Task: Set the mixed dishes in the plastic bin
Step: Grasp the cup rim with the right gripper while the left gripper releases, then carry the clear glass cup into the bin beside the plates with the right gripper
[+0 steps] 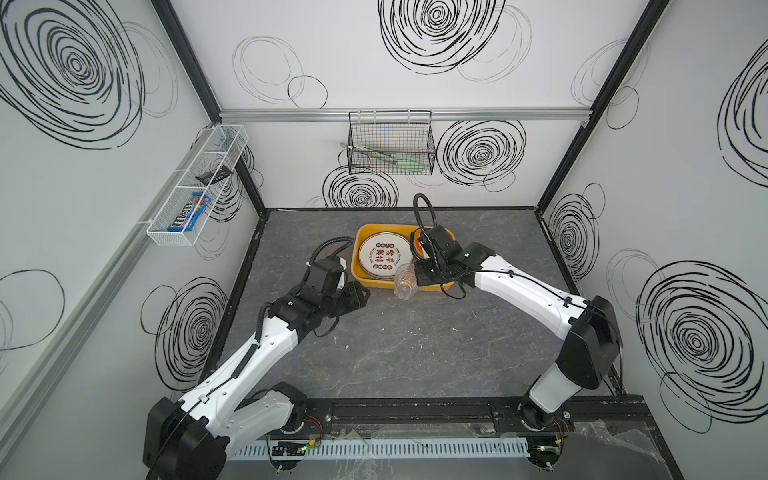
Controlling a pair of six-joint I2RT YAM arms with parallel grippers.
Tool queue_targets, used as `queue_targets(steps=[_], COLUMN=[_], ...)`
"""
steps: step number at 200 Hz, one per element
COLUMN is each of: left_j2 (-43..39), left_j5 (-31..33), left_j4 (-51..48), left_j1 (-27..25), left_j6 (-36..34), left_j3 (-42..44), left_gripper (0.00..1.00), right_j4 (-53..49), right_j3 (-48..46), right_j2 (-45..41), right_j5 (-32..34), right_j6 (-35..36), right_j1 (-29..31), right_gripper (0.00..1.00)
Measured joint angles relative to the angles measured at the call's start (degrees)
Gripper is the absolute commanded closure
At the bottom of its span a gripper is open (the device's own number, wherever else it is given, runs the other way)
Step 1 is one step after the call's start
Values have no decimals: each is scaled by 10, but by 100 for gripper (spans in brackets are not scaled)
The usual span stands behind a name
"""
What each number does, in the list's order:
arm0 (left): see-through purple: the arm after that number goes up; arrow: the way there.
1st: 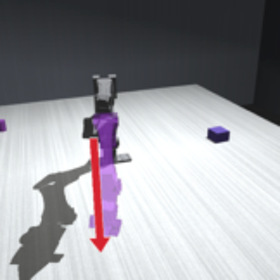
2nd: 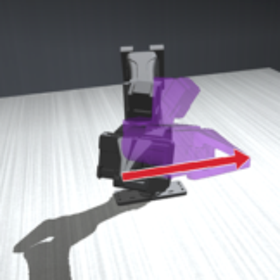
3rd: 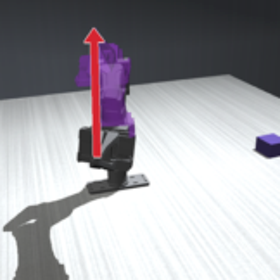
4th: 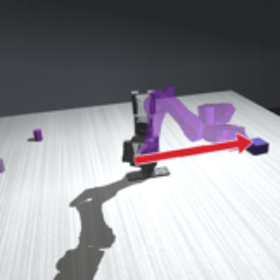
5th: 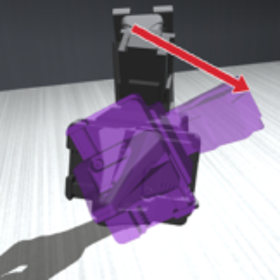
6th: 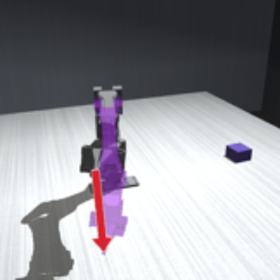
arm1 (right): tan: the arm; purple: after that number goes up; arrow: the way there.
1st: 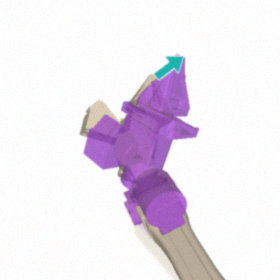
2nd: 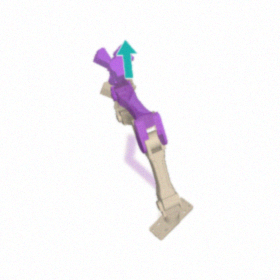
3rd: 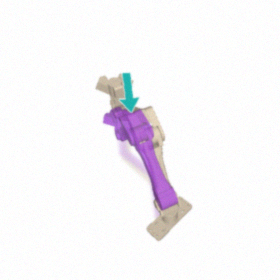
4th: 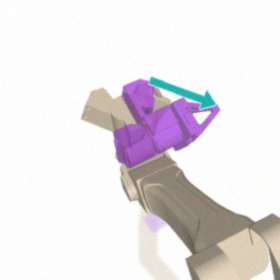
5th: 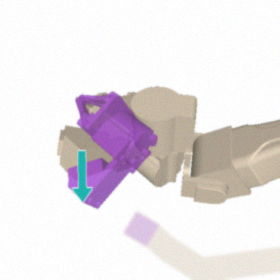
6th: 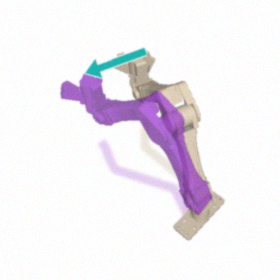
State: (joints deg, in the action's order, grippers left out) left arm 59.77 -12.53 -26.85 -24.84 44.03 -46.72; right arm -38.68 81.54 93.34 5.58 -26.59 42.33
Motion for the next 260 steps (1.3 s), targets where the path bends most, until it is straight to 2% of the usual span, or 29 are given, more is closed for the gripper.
queue_targets(steps=[50,115,260], left_j2=[-10,-11,-19], left_j5=[-29,-46,-56], left_j4=[5,14,17], left_j1=[12,20,33], left_j6=[0,1,2], left_j3=[24,40,58], left_gripper=[50,48,48], right_j4=[16,31,37], right_j3=[-15,-19,-24], right_j2=[-42,-42,72], right_j5=[12,24,11], right_j6=[14,24,17], right_j1=[-55,-120,-148], right_gripper=[95,95,95])
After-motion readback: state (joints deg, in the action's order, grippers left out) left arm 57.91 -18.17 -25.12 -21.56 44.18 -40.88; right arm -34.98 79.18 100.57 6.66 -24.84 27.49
